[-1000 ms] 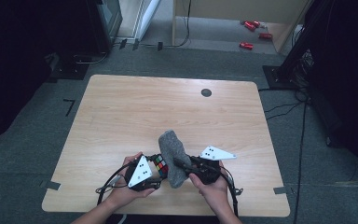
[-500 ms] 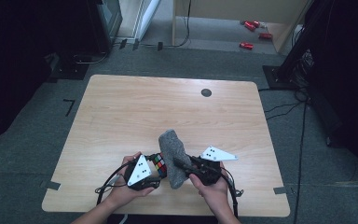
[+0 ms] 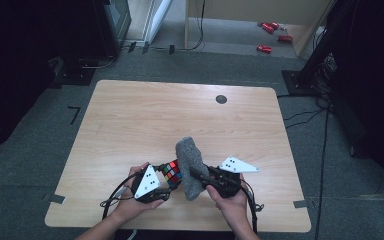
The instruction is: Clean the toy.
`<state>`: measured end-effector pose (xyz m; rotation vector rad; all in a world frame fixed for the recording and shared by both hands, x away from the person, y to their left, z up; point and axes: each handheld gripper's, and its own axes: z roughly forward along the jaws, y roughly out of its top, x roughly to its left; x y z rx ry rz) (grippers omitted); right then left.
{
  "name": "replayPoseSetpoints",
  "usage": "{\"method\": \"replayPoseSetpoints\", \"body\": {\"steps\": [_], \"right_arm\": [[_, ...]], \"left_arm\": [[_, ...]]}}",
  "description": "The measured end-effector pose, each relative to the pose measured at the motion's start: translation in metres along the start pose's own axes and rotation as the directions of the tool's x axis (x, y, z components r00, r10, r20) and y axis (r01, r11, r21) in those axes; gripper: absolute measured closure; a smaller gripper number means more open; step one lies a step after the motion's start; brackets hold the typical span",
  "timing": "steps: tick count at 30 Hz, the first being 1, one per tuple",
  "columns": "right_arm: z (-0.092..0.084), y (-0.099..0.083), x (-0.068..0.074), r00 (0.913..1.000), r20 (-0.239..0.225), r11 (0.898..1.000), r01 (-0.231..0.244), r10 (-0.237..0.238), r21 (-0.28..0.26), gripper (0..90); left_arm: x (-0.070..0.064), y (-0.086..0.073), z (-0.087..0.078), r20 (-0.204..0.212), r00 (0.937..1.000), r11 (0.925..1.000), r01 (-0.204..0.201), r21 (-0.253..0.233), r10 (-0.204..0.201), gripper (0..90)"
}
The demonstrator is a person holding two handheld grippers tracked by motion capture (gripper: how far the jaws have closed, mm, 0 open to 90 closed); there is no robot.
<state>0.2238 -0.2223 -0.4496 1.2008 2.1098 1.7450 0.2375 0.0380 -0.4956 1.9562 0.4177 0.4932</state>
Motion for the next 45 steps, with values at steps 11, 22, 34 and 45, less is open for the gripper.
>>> {"method": "replayPoseSetpoints", "body": {"steps": [11, 22, 34, 45], "right_arm": [[0.004, -0.006, -0.008, 0.9975, 0.063, 0.998, -0.034, 0.031, 0.054, 66.7], [0.01, -0.002, 0.016, 0.9979, -0.049, 0.998, 0.044, -0.042, 0.055, 65.9], [-0.001, 0.002, 0.002, 0.9983, 0.059, 0.999, -0.003, 0.0, 0.044, 67.3], [0.003, -0.003, -0.005, 0.9942, 0.103, 0.998, 0.023, -0.03, 0.065, 68.1]], "left_arm": [[-0.006, 0.002, -0.003, -0.004, 0.9991, 0.9991, -0.043, -0.004, 0.043, 34.9], [-0.013, 0.002, 0.004, 0.017, 0.9983, 0.9984, -0.056, 0.01, 0.056, 34.9], [-0.009, 0.001, 0.004, 0.013, 0.9994, 0.9994, -0.032, 0.01, 0.032, 34.9], [-0.005, 0.004, -0.005, 0.013, 0.9994, 0.9994, -0.031, -0.016, 0.031, 34.8]]}}
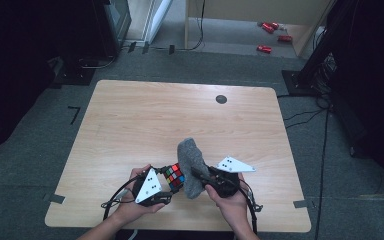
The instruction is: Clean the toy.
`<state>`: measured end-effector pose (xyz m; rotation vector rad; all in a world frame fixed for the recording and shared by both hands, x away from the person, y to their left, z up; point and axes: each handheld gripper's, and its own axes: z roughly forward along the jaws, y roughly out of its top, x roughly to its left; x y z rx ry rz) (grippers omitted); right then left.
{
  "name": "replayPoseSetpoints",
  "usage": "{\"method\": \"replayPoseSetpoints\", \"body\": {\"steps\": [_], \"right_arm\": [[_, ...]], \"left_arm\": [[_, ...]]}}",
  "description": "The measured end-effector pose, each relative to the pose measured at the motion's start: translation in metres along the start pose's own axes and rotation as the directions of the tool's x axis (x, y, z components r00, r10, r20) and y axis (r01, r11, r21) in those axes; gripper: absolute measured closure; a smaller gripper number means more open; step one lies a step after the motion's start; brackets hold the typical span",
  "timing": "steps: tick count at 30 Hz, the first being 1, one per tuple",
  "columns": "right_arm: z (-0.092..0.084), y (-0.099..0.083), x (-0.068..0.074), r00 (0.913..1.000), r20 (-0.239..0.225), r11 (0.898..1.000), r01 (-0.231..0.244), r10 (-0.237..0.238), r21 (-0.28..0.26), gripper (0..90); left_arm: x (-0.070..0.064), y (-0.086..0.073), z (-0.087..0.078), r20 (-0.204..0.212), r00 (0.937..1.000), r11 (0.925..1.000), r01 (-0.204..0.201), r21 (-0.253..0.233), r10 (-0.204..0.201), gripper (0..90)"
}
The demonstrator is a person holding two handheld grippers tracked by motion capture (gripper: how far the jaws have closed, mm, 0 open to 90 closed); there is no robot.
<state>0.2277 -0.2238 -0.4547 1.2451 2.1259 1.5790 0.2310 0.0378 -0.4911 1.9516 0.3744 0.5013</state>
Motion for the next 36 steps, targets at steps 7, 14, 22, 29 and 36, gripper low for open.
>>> {"method": "replayPoseSetpoints", "body": {"steps": [7, 14, 22, 29, 36], "right_arm": [[-0.004, 0.003, 0.005, 0.9984, -0.056, 0.998, -0.01, 0.007, -0.061, 67.9], [0.005, -0.002, 0.017, 0.9935, -0.108, 0.999, 0.032, -0.035, -0.03, 67.5], [-0.004, 0.002, -0.008, 0.9852, -0.105, 0.989, -0.14, 0.135, -0.041, 68.0], [0.004, 0.005, 0.019, 0.9895, -0.144, 1.0, -0.009, 0.005, -0.028, 67.9], [0.002, 0.0, -0.005, 0.9996, -0.01, 1.0, -0.028, 0.028, -0.01, 67.9]], "left_arm": [[0.0, -0.003, 0.006, 0.003, 1.0, 0.9998, 0.006, 0.018, -0.006, 34.8], [-0.007, -0.001, 0.005, -0.012, 0.9999, 0.9998, -0.004, 0.018, 0.004, 34.9], [-0.003, -0.002, 0.004, -0.011, 0.9999, 0.9999, 0.008, 0.015, -0.008, 34.8], [-0.007, 0.0, 0.003, 0.005, 0.9999, 0.9999, -0.015, 0.008, 0.015, 34.9], [0.002, -0.001, -0.002, -0.011, 0.9998, 0.9998, 0.018, -0.008, -0.018, 34.8]]}}
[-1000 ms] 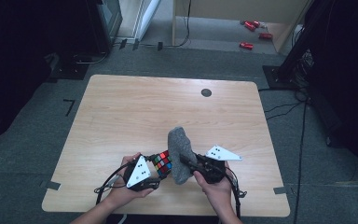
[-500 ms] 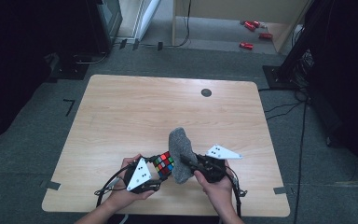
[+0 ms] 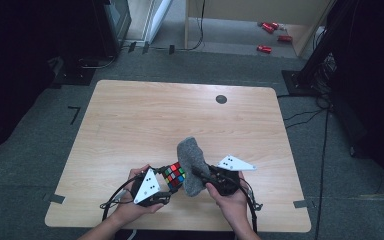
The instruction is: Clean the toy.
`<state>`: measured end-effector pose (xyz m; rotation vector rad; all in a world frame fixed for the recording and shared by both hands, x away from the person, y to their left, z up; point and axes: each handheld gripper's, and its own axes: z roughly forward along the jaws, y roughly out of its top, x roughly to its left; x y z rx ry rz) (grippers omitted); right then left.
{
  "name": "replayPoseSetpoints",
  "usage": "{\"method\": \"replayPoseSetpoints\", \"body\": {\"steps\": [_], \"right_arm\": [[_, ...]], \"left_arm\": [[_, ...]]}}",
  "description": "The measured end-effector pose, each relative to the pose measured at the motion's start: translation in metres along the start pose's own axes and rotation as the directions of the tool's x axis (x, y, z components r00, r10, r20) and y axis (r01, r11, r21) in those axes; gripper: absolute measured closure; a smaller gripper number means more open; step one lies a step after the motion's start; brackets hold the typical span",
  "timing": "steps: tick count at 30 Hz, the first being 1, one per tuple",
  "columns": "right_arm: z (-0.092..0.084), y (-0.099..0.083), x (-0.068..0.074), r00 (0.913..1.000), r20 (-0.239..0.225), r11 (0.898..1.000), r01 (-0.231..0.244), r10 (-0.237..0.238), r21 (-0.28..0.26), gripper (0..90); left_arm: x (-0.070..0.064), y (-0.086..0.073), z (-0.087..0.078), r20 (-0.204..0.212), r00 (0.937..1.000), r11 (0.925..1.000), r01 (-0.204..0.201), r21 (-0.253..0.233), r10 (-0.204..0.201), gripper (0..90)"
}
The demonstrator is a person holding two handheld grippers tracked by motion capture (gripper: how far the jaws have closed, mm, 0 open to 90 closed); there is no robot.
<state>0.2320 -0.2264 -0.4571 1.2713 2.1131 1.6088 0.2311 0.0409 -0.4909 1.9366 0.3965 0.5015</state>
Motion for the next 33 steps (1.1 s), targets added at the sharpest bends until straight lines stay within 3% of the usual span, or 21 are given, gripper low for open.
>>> {"method": "replayPoseSetpoints", "body": {"steps": [3, 6, 10, 12, 13, 19, 22, 29, 33], "right_arm": [[-0.006, 0.004, -0.001, 0.9998, -0.012, 0.999, -0.017, 0.016, -0.029, 68.0], [-0.007, 0.007, 0.008, 0.9991, -0.042, 0.999, -0.012, 0.01, -0.039, 67.9], [0.0, 0.006, 0.023, 0.9944, -0.103, 1.0, 0.018, -0.02, -0.02, 67.6], [0.004, 0.003, 0.024, 0.9942, -0.104, 1.0, 0.026, -0.026, -0.001, 67.4], [0.005, 0.002, 0.021, 0.9942, -0.107, 1.0, 0.012, -0.012, -0.003, 67.4], [-0.002, 0.001, -0.005, 0.9983, -0.02, 0.998, -0.056, 0.056, 0.011, 67.6], [-0.006, 0.003, -0.013, 0.9942, -0.036, 0.995, -0.102, 0.102, -0.014, 67.6], [0.0, -0.001, -0.012, 0.9851, -0.116, 0.992, -0.128, 0.127, -0.002, 67.7], [0.003, -0.005, -0.017, 0.9677, -0.18, 0.984, -0.177, 0.176, 0.013, 67.8]], "left_arm": [[0.002, -0.003, 0.004, 0.002, 0.9999, 0.9997, 0.011, 0.02, -0.011, 34.8], [-0.001, -0.003, 0.009, 0.013, 0.9999, 0.9995, 0.004, 0.033, -0.005, 34.8], [-0.007, -0.001, 0.008, 0.025, 0.9995, 0.9996, -0.018, 0.022, 0.018, 34.8], [-0.007, 0.0, 0.005, 0.017, 0.9996, 0.9996, -0.024, 0.017, 0.024, 34.8], [-0.006, 0.0, 0.004, 0.014, 0.9996, 0.9996, -0.024, 0.016, 0.024, 34.8], [0.002, 0.0, 0.0, 0.012, 0.9998, 0.9998, 0.018, -0.011, -0.018, 34.8], [0.003, 0.0, -0.001, 0.035, 0.9987, 0.9987, 0.038, -0.032, -0.037, 34.8], [0.001, 0.002, -0.005, 0.056, 0.9981, 0.9964, 0.028, -0.08, -0.024, 34.8], [0.005, 0.001, -0.008, 0.067, 0.9966, 0.9933, 0.055, -0.102, -0.049, 34.8]]}}
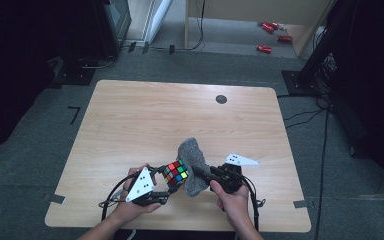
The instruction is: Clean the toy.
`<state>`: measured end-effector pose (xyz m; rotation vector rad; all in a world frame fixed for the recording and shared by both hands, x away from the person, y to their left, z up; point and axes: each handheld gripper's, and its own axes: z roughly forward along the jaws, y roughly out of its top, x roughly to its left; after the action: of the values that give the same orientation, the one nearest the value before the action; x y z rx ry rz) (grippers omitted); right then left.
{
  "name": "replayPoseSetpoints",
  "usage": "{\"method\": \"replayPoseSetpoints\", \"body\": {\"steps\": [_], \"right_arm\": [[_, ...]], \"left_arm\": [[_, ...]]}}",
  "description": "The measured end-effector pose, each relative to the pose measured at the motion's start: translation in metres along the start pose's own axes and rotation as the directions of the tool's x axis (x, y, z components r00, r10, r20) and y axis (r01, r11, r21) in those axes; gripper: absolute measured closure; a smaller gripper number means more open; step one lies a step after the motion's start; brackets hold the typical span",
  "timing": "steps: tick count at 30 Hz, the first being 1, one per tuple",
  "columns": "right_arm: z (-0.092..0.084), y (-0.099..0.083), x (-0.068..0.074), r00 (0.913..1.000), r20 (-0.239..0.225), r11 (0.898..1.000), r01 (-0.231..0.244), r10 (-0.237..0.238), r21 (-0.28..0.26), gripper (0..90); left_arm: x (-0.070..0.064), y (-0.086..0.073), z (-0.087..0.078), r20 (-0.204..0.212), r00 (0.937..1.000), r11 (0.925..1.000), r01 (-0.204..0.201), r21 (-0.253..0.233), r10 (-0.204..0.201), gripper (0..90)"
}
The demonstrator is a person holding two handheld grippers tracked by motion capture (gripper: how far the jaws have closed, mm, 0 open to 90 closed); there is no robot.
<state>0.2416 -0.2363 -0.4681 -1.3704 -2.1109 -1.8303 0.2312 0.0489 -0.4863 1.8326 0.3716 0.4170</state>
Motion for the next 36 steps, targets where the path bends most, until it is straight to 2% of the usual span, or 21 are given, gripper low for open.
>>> {"method": "replayPoseSetpoints", "body": {"steps": [3, 6, 8, 10, 13, 15, 16, 18, 20, 22, 24, 27, 30, 31, 33, 36], "right_arm": [[0.004, -0.003, -0.003, 0.9992, -0.037, 1.0, -0.017, 0.018, 0.02, 67.9], [0.008, -0.006, -0.004, 0.9988, -0.047, 0.998, -0.013, 0.016, 0.054, 67.9], [0.013, -0.008, -0.004, 0.9996, -0.027, 0.996, 0.01, -0.007, 0.093, 67.8], [0.013, -0.009, -0.004, 0.9997, 0.0, 0.994, 0.024, -0.024, 0.102, 67.8], [0.006, -0.004, -0.004, 0.9998, -0.006, 0.999, 0.017, -0.017, 0.03, 67.7], [-0.002, 0.0, -0.002, 0.9997, -0.01, 0.999, 0.02, -0.02, -0.038, 67.7], [-0.004, 0.001, -0.001, 0.9998, -0.01, 0.998, 0.02, -0.02, -0.055, 67.7], [-0.005, 0.0, 0.001, 0.9995, -0.022, 0.997, 0.023, -0.024, -0.074, 67.7], [-0.002, -0.002, 0.003, 0.9988, -0.033, 0.997, 0.034, -0.036, -0.068, 67.8], [0.0, -0.004, 0.002, 0.9989, -0.043, 0.998, 0.019, -0.021, -0.064, 67.9], [0.002, -0.006, -0.002, 0.9975, -0.07, 0.999, 0.0, -0.004, -0.047, 68.0], [0.01, -0.009, -0.007, 0.9951, -0.097, 0.999, -0.017, 0.02, 0.03, 68.0], [0.016, -0.014, -0.01, 0.9977, -0.066, 0.995, -0.01, 0.016, 0.096, 67.9], [0.016, -0.014, -0.009, 0.9984, -0.056, 0.995, -0.003, 0.009, 0.095, 67.9], [0.013, -0.011, -0.009, 0.999, -0.046, 0.998, 0.005, -0.003, 0.061, 67.8], [0.002, -0.005, -0.006, 0.9986, -0.053, 0.999, 0.002, -0.003, -0.036, 67.8]], "left_arm": [[0.003, 0.0, -0.003, 0.006, 0.9997, 0.9995, 0.024, -0.023, -0.024, 34.8], [0.007, 0.0, -0.005, 0.01, 0.9986, 0.9976, 0.053, -0.045, -0.052, 34.8], [0.01, -0.001, -0.006, 0.007, 0.9978, 0.9964, 0.066, -0.054, -0.065, 34.8], [0.012, -0.002, -0.005, 0.009, 0.9974, 0.996, 0.072, -0.053, -0.071, 34.8], [0.012, -0.004, -0.004, 0.025, 0.9967, 0.9956, 0.079, -0.05, -0.078, 34.9], [0.011, -0.005, -0.003, 0.042, 0.996, 0.9955, 0.081, -0.049, -0.079, 34.8], [0.01, -0.005, -0.002, 0.047, 0.9958, 0.9955, 0.081, -0.048, -0.079, 34.8], [0.009, -0.005, -0.001, 0.053, 0.9952, 0.9951, 0.085, -0.052, -0.082, 34.8], [0.01, -0.005, -0.001, 0.057, 0.9945, 0.9945, 0.091, -0.052, -0.088, 34.8], [0.011, -0.005, -0.002, 0.055, 0.9946, 0.9944, 0.091, -0.052, -0.089, 34.8], [0.012, -0.005, -0.003, 0.053, 0.9939, 0.9935, 0.1, -0.055, -0.097, 34.8], [0.014, -0.005, -0.004, 0.045, 0.9936, 0.9925, 0.106, -0.06, -0.104, 34.8], [0.015, -0.006, -0.004, 0.037, 0.993, 0.9916, 0.114, -0.06, -0.112, 34.8], [0.016, -0.006, -0.004, 0.033, 0.9933, 0.9918, 0.113, -0.06, -0.111, 34.8], [0.016, -0.006, -0.004, 0.03, 0.9936, 0.9921, 0.111, -0.059, -0.109, 34.8], [0.016, -0.007, -0.004, 0.039, 0.9922, 0.9911, 0.121, -0.057, -0.119, 34.8]]}}
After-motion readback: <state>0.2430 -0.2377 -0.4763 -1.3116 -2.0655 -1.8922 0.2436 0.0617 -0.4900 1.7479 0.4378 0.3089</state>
